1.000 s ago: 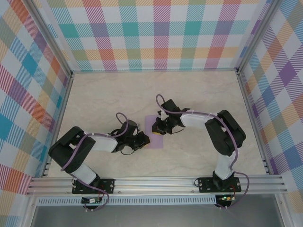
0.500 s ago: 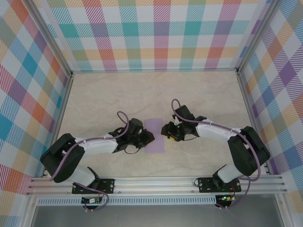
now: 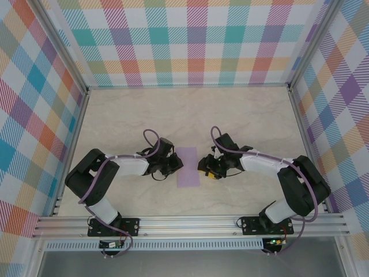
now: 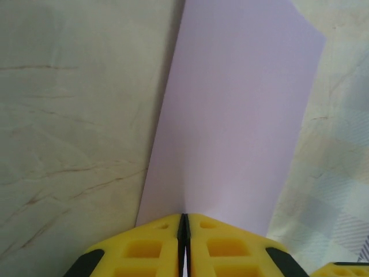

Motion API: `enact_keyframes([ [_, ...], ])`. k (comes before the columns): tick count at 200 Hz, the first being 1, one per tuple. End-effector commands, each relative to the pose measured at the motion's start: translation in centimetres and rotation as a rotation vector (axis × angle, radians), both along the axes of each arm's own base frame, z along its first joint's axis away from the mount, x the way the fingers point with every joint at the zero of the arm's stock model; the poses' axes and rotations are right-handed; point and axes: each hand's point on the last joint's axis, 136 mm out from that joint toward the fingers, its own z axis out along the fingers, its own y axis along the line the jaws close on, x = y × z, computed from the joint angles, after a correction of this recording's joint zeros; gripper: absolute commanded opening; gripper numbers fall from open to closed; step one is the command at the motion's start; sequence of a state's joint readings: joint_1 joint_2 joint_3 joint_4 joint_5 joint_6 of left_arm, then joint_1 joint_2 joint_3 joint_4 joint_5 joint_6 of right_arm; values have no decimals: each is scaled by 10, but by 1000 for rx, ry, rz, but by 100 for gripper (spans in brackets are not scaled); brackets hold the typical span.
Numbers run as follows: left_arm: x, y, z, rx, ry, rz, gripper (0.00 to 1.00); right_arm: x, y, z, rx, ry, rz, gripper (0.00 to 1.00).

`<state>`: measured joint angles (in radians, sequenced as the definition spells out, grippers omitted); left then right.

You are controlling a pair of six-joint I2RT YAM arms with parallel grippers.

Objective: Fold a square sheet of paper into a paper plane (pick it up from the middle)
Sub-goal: Third fold the triangle at the center of the table.

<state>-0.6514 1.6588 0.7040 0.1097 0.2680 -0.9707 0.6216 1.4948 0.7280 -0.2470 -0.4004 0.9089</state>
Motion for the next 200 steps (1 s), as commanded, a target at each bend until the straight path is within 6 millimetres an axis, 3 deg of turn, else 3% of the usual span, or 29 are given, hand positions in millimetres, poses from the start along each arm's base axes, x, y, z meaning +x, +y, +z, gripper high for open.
enact_keyframes([
  [1,1,1,-6,22,9,-12,11,-8,1,-2,28,34,-2,47],
  [78,-15,21,-37,113,108,36,8,-19,7,-16,45,92,13,40],
  [200,-18,25,-44,124,130,55,8,-29,17,-28,19,107,67,34],
])
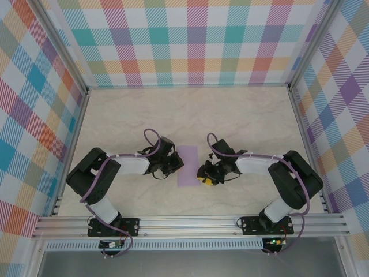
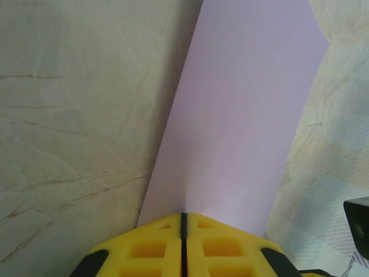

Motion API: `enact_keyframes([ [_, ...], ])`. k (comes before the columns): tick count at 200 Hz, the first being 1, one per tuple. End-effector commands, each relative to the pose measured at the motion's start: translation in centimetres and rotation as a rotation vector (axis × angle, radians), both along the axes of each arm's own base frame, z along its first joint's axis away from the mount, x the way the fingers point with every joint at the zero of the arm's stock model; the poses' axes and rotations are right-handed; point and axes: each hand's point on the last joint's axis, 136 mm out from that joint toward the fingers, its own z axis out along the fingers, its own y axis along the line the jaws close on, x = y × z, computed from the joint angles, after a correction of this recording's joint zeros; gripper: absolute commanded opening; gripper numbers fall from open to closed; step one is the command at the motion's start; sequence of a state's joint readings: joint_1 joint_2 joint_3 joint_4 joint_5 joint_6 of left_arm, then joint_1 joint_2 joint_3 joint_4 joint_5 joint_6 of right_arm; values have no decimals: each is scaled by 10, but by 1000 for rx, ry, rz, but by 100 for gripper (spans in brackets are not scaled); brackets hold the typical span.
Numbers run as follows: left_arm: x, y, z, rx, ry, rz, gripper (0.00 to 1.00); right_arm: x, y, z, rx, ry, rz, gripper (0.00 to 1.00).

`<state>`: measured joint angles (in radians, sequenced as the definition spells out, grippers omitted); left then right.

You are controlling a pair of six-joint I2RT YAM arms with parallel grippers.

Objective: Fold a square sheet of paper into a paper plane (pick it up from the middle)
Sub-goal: Third fold the triangle at the center of the table.

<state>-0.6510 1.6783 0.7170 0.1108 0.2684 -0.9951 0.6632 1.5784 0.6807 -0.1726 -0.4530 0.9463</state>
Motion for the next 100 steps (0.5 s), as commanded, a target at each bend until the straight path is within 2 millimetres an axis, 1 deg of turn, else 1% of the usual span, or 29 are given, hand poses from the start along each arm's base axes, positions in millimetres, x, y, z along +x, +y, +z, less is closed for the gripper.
enact_keyframes([
  [1,-20,26,-41,127,114,35,8,-6,9,0,16,10,31,34],
  [59,-21,27,-43,126,116,37,8,-10,16,2,26,6,55,32],
  [100,-23,27,-44,126,120,37,8,-6,25,12,87,-30,54,32],
])
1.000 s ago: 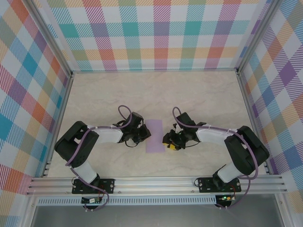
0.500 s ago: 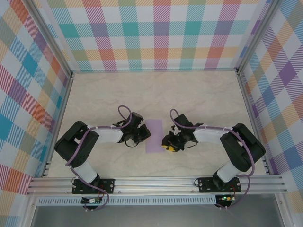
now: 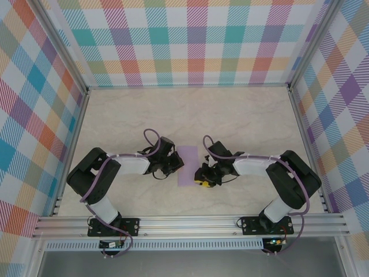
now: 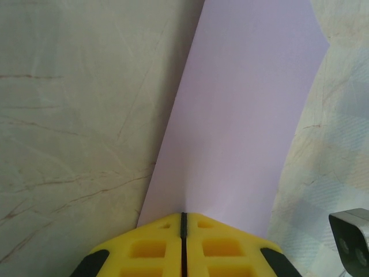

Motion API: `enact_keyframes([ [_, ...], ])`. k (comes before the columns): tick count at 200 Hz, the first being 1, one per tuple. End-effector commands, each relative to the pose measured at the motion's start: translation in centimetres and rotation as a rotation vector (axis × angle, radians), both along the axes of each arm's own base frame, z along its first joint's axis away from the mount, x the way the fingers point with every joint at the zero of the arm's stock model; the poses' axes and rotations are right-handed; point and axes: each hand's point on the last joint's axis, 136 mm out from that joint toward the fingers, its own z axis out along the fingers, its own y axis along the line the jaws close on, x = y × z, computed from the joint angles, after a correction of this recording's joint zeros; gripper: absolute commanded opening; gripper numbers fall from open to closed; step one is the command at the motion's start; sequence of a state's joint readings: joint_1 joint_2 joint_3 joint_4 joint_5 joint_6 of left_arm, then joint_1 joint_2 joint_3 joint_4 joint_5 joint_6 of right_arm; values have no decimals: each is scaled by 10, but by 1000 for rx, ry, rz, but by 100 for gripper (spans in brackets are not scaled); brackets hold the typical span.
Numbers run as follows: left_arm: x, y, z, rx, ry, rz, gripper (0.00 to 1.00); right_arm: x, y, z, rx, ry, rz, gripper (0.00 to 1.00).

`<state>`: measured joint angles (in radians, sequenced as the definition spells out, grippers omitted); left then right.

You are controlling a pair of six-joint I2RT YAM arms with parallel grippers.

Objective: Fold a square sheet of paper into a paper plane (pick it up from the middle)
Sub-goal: Third fold the triangle at the center of the table.

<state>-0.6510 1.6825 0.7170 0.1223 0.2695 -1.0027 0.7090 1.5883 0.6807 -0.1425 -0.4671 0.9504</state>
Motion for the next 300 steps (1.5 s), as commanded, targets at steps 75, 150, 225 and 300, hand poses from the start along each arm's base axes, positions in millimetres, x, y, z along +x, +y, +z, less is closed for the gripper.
enact_keyframes([
  [75,-26,31,-47,140,126,31,8,26,8,22,75,-133,-61,36],
  [150,-26,30,-49,142,131,27,8,37,16,31,148,-177,25,36],
  [225,-26,29,-48,137,128,24,7,12,2,16,101,40,-92,21],
  [300,-24,24,-45,115,118,5,7,13,0,34,66,43,-85,2],
])
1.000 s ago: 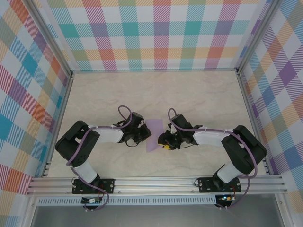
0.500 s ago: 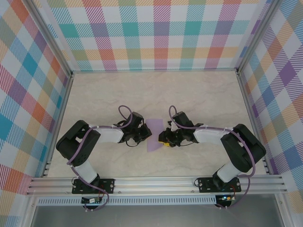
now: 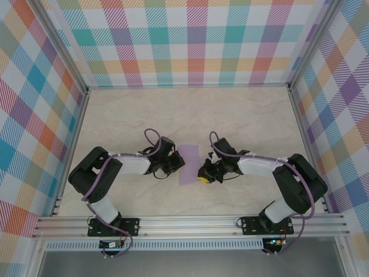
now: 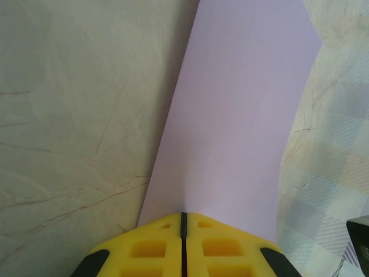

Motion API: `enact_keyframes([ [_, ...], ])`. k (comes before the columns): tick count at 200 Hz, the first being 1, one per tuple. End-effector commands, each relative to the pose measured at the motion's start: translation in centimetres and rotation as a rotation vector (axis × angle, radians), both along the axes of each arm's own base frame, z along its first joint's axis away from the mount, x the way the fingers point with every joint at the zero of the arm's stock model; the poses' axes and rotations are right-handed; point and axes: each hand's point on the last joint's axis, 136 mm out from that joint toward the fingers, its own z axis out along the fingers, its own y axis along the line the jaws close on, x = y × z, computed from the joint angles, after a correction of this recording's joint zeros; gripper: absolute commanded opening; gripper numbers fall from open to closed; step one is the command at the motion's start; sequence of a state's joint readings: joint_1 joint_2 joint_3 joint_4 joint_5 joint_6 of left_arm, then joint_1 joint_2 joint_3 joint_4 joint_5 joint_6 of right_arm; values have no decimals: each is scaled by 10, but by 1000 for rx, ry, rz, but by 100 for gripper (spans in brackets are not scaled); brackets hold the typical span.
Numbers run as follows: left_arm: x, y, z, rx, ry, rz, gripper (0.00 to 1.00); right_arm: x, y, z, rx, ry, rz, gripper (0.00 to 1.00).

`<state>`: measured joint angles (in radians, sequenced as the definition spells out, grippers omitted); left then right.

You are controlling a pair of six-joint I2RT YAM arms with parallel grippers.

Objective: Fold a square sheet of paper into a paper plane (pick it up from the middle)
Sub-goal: Third fold the triangle at the center of the table.

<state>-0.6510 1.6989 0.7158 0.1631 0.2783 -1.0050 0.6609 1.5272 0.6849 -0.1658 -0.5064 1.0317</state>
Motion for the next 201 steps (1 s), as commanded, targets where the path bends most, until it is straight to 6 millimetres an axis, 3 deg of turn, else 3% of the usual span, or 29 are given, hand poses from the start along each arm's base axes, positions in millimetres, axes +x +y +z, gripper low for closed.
enact_keyframes([
  [1,-27,28,-44,133,128,5,7,4,5,14,20,-3,7,2],
  [31,-19,10,-20,71,52,-77,8,15,17,25,51,-40,38,0],
  [53,-16,8,-10,83,28,-102,8,26,30,29,70,-63,65,0],
  [80,-14,6,-1,67,8,-104,8,37,43,24,80,-64,86,0],
  [127,6,12,40,93,-124,-76,8,49,52,11,70,-67,95,0],
  [154,16,20,40,146,-139,-49,8,47,58,6,80,-64,126,0],
  [201,30,11,24,166,-112,-62,7,42,68,-3,83,-76,207,0],
])
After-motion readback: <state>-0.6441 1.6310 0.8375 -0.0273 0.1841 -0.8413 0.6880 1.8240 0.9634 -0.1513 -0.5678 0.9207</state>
